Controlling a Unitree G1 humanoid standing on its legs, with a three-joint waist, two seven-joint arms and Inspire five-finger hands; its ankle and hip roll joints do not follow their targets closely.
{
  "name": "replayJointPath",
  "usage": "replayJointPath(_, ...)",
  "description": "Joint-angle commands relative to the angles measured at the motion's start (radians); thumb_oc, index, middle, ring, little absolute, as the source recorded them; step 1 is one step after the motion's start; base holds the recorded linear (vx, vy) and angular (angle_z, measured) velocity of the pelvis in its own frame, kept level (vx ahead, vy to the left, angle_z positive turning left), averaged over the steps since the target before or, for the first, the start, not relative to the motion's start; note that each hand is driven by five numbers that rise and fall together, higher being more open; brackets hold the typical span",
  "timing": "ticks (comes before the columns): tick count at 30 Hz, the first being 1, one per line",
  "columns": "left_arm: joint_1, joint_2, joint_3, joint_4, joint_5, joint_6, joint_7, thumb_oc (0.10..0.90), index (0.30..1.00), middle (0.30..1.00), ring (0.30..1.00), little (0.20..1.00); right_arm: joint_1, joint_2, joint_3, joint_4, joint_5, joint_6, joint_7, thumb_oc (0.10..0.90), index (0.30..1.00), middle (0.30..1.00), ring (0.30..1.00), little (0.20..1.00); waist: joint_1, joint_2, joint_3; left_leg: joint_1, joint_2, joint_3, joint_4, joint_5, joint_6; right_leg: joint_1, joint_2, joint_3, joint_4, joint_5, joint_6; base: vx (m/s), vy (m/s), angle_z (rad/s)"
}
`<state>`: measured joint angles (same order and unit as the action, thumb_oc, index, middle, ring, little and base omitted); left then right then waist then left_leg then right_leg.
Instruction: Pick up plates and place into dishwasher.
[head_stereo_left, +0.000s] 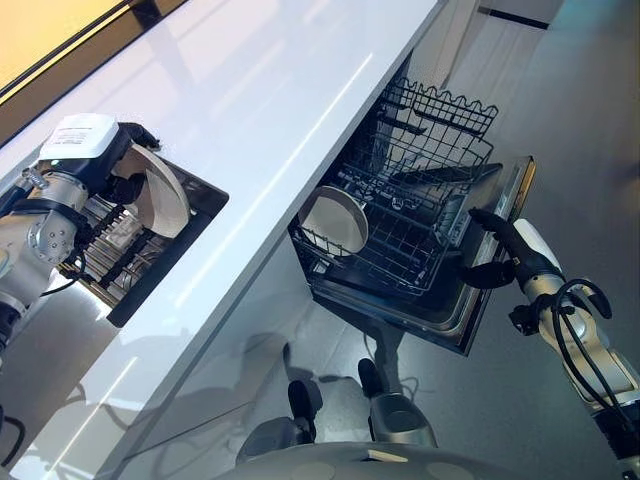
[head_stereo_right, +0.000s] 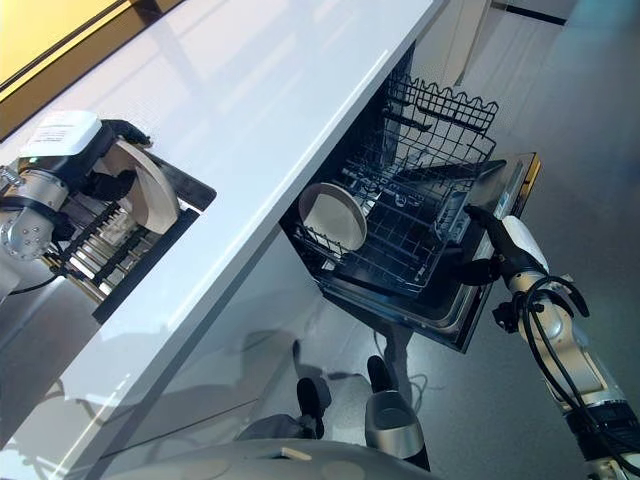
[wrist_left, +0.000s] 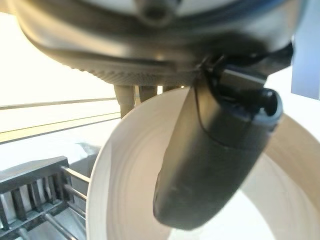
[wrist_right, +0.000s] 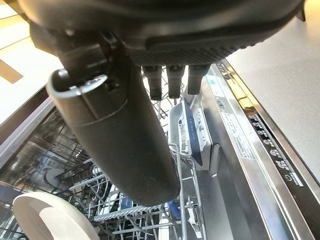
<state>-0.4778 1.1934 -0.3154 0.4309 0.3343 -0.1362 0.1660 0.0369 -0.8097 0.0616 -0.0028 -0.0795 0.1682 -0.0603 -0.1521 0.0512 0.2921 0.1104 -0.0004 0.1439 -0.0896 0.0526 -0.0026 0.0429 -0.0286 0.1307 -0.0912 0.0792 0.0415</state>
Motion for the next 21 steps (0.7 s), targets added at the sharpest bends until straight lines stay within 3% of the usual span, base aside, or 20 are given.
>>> replayJointPath(1,-0.145,0.035,0.011,0.065,-0.062,-0.022,0.052,0.100,0.300,0.300,0.300,0.200,-0.067,-0.096,-0.048,-0.070,-0.002,-0.083,-0.058,0.800,0.900,0.900,0.900,0.900,-0.001,-0.014,-0.063,-0.001,-0.059,-0.045,0.002,-0.069,0.050,-0.005,-0.008,-0.050,0.010,0.011,0.073,0.01,-0.043,0.01)
replayJointPath(12,-0.181,0.100,0.014,0.016,-0.111,-0.061,0.071,0.100,0.300,0.300,0.300,0.200,-0.069,-0.081,-0.031,-0.079,0.016,-0.080,-0.063,0.800,0.900,0.900,0.900,0.900,0.020,0.002,-0.122,0.025,-0.064,-0.065,0.002,-0.080,0.042,0.034,-0.006,-0.074,0.004,-0.006,0.068,0.00,-0.042,0.03)
replayJointPath(21,-0.204,0.162,0.050,-0.120,-0.160,-0.111,0.136,0.100,0.300,0.300,0.300,0.200,-0.098,-0.078,-0.008,-0.102,0.081,-0.101,-0.084,0.800,0.900,0.900,0.900,0.900,0.049,0.007,-0.162,0.038,-0.063,-0.082,0.002,-0.082,0.035,0.057,0.000,-0.097,0.004,-0.019,0.059,-0.01,-0.044,0.09)
